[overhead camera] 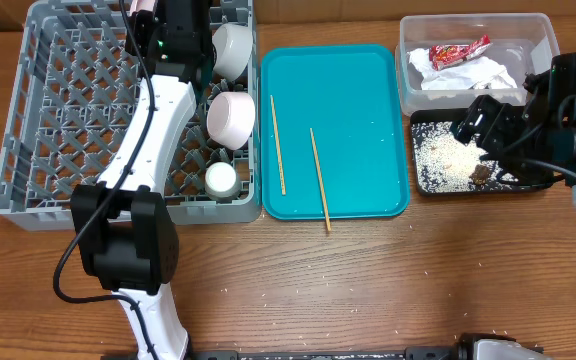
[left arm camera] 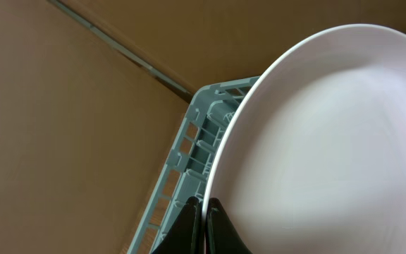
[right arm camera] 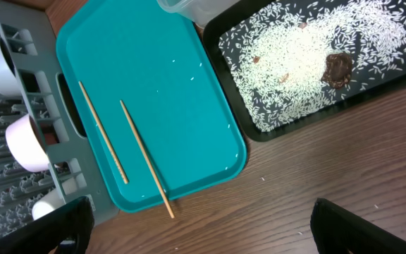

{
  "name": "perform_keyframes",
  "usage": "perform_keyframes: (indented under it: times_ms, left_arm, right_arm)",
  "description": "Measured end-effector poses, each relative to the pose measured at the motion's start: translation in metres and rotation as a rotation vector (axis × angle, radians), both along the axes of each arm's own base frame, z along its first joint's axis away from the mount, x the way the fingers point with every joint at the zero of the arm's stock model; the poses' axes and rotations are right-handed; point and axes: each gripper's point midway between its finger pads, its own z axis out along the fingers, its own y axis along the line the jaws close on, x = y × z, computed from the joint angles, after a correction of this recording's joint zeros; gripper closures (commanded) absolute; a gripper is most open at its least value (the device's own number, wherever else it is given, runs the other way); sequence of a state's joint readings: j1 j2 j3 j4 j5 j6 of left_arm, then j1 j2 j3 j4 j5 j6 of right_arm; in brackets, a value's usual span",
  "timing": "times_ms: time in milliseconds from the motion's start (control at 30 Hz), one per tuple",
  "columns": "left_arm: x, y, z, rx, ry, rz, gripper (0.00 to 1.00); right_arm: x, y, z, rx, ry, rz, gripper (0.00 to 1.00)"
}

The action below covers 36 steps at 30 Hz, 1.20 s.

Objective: Sort waste into correct bins and load items into the dishwasher
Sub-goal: 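Stand the white plate upright in the dish rack slots and release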

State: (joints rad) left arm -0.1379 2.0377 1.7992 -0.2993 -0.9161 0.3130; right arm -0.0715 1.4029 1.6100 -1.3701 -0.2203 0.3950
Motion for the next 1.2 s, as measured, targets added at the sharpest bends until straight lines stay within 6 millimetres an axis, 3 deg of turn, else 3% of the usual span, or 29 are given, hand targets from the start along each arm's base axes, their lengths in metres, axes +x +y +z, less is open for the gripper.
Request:
perform_keyframes:
  times_ms: [267, 400, 433, 500, 533, 567, 633, 767, 900, 1033, 1100, 1167, 1200]
  left_arm:
    - [-0.004, 0.004, -0.007, -0.003, 0.003, 0.039, 0.96]
    - [0.0, 0.008, -0.038, 0.017, 0.038, 0.092, 0.96]
    - [0.0, 0.009, -0.044, 0.02, 0.046, 0.098, 0.87]
    - [0.001, 0.008, -0.052, 0.024, 0.058, 0.103, 0.47]
    - [0.001, 0.007, -0.053, 0.02, 0.049, 0.108, 0.41]
    - [0.002, 0.006, -0.052, 0.016, 0.036, 0.112, 0.28]
    - [0.004, 0.004, -0.049, 0.001, -0.002, 0.115, 0.18]
    - [0.008, -0.007, -0.052, -0.026, -0.005, 0.08, 0.09]
    - [0.004, -0.043, -0.058, -0.111, 0.062, -0.048, 0.0]
    - [-0.033, -0.126, -0.008, -0.39, 0.072, -0.331, 0.06]
    - [-0.068, -0.181, 0.022, -0.588, 0.099, -0.525, 0.07]
    - [-0.099, -0.229, 0.027, -0.747, 0.178, -0.663, 0.04]
    - [-0.11, -0.247, 0.017, -0.807, 0.234, -0.685, 0.02]
  right_arm:
    - [0.0, 0.0, 0.0, 0.0, 0.0, -0.001, 0.0]
    - [0.0, 0.0, 0.0, 0.0, 0.0, 0.0, 0.0]
    - [0.0, 0.0, 0.0, 0.0, 0.0, 0.0, 0.0]
    - [0.0, 0.0, 0.0, 0.0, 0.0, 0.0, 0.0]
    - [0.0, 0.0, 0.0, 0.0, 0.0, 0.0, 0.0]
    - [0.0, 0.0, 0.0, 0.0, -0.001, 0.0, 0.0]
    - [0.0, 0.0, 0.0, 0.0, 0.0, 0.0, 0.0]
    - [0.0, 0.0, 0.0, 0.0, 0.0, 0.0, 0.0]
    - [0.0, 0.0, 0.0, 0.0, -0.001, 0.0, 0.0]
    - [0.0, 0.0, 0.0, 0.0, 0.001, 0.0, 0.0]
    - [0.0, 0.0, 0.0, 0.0, 0.0, 0.001, 0.0]
    - [0.0, 0.0, 0.0, 0.0, 0.0, 0.0, 0.0]
    - [0.0, 0.0, 0.0, 0.0, -0.001, 0.0, 0.0]
